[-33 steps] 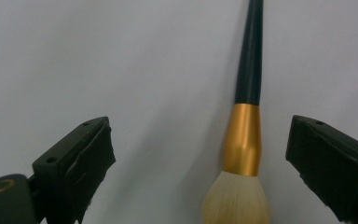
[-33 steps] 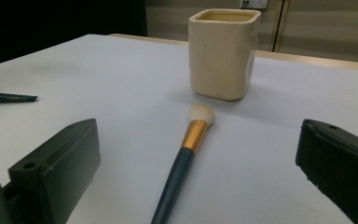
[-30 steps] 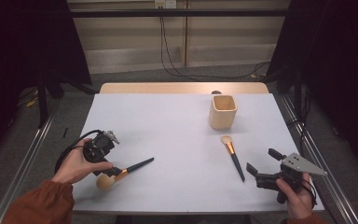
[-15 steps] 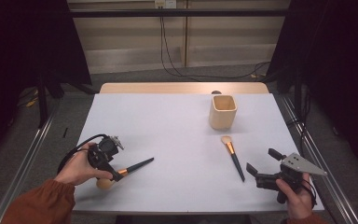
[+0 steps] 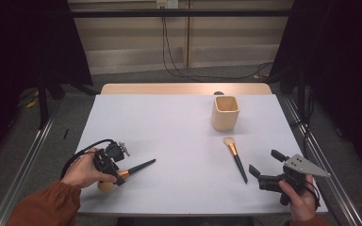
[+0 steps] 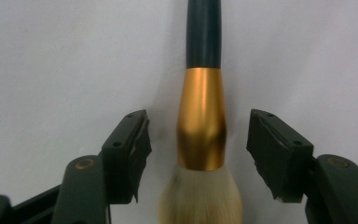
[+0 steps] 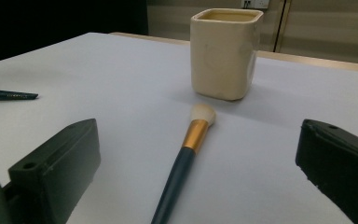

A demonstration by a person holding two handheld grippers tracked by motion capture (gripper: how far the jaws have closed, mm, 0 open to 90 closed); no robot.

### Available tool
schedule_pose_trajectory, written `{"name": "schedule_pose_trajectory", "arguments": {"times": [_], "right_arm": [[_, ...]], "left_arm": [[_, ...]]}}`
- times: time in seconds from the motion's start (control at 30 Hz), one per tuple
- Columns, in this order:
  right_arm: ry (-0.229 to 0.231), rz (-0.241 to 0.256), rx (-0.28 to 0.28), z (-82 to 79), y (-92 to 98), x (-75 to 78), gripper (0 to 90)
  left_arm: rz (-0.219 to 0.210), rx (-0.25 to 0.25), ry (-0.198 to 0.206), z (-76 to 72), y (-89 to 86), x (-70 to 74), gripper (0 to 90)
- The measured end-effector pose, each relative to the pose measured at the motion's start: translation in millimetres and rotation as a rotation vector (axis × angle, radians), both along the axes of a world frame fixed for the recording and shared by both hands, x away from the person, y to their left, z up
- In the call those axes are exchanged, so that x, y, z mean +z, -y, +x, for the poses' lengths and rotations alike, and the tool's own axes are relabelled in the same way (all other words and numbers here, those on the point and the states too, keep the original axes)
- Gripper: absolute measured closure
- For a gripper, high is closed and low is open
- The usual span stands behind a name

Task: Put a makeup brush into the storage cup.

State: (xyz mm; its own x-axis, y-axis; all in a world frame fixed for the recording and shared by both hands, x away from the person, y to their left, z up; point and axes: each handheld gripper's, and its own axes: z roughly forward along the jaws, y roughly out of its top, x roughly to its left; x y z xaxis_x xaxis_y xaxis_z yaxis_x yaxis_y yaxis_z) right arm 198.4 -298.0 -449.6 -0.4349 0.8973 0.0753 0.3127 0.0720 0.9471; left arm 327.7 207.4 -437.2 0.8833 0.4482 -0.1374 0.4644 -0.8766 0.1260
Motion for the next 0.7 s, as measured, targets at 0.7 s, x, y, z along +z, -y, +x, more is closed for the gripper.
{"name": "schedule_pose_trajectory", "arguments": {"times": [0.7], "right_arm": [[-0.002,0.001,-0.003,0.3,0.5,-0.3,0.0]], "left_arm": [[0.073,-0.038,0.029,-1.2,6.8,-2.6,65.6]]}}
